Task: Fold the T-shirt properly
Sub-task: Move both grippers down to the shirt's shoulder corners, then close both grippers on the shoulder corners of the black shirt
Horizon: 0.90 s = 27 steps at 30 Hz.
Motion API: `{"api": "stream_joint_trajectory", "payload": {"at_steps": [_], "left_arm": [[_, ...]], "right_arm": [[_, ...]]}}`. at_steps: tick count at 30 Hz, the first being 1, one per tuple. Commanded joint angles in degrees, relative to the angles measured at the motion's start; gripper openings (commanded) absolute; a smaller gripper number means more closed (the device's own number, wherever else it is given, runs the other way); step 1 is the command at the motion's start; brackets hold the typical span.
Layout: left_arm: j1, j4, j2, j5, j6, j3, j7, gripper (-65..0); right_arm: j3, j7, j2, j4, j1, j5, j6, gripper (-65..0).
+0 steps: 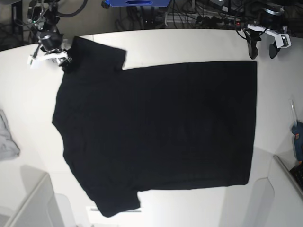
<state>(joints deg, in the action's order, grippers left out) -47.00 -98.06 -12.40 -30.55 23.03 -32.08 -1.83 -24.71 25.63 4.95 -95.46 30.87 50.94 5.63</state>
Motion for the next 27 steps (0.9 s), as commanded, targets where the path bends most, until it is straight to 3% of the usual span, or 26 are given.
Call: {"api": "stream_joint_trajectory", "payload": {"at_steps": [1,12,15,18,20,26,27], "left_arm": [[-0.8,-0.4,-0.4,-0.8,0.8,-0.4,1.5,-19.6],[0.4,0.0,-0.2,-1.0,0.8,-0.1,1.3,-19.6],[1.9,0.3,-0.1,-2.5,0.8,-0.4,-3.5,-19.6],[3.0,1.6,-0.2,-9.0,0.8,-1.7,-8.6,-19.6],[4.1,2.1,-0.3,-12.3,0.8,-2.3,-10.8,-19.6],[6.6,2.9,-0.2,-13.6,1.5,-2.3,-14.6,-19.6],[7.1,3.3,-0.2,-13.7,1.5,-2.4,-15.3,-19.6]], "right_arm": [[-0.2,-0.4,0.4,-0.1,0.3,0.4,0.5,-27.3],[5.6,-0.5,0.6,1.2,0.6,0.3,0.6,-27.3],[5.6,-0.5,0.6,1.3,0.7,0.3,0.6,-27.5],[5.6,-0.4,0.6,2.8,0.6,0.2,0.6,-27.8],[5.6,-0.4,0.6,4.3,0.4,0.2,0.6,-32.0],[5.6,-0.4,1.5,5.9,0.0,0.2,0.6,-63.2],[5.6,-0.4,1.7,5.9,-0.1,0.2,0.6,-65.0]]}}
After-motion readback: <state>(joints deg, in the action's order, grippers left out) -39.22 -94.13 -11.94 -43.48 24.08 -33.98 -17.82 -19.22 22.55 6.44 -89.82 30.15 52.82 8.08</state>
